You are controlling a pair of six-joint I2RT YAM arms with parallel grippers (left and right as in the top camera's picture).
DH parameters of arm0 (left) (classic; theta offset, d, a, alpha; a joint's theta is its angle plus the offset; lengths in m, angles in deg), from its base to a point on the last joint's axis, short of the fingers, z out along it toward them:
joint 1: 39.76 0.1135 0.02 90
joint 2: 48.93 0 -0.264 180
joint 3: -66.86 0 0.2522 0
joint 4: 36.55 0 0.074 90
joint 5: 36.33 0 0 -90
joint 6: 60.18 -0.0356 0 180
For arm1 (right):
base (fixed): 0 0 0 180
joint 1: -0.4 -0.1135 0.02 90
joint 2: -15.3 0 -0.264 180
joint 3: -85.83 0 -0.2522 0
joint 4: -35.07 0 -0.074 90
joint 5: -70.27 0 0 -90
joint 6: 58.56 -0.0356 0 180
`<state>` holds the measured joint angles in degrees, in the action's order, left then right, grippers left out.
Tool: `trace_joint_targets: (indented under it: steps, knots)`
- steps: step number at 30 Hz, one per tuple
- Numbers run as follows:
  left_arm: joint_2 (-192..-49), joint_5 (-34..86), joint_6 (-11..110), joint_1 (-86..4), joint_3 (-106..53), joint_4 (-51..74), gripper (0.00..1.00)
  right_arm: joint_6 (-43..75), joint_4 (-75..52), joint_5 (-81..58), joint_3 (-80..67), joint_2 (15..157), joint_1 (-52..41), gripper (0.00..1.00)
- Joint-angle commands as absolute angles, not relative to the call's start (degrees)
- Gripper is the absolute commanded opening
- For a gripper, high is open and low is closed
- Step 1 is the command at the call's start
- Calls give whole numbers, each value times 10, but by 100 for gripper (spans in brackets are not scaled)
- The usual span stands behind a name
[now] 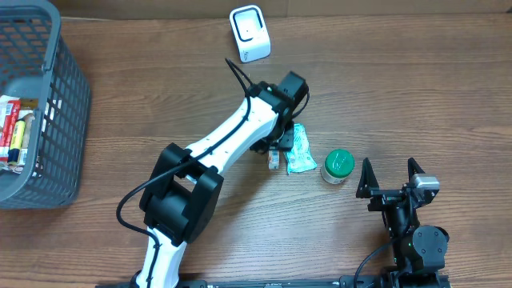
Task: Scan the item barcode
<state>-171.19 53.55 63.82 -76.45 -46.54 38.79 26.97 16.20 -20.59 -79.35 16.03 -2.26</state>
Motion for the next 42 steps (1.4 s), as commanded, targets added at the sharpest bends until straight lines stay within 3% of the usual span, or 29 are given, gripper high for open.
trace_joint_targets:
  steps: [1, 8, 10, 11, 14, 23, 30, 42]
  knots:
    - [-1712, 552, 626, -757, -508, 402, 54, 272, 166, -207, -800, 155, -21, 100]
    - [-1712, 559, 631, -758, -515, 393, 53, 272, 166, -207, -800, 155, -21, 100]
    - [-1712, 562, 630, -758, -519, 377, 40, 272, 166, -207, -800, 155, -21, 100]
    - [-1712, 562, 630, -757, -525, 370, 27, 272, 166, -207, -800, 155, -21, 100]
    - [-1712, 562, 630, -757, -550, 359, 4, 272, 166, -207, -800, 155, -21, 100]
    - [-1731, 521, 609, -796, -548, 297, 4, 272, 166, -207, -800, 155, -21, 100]
    - [-1760, 522, 525, -840, -548, 236, 4, 272, 166, -207, -800, 155, -21, 100]
    - [-1808, 541, 494, -857, -548, 246, 4, 272, 166, -207, -800, 155, -21, 100]
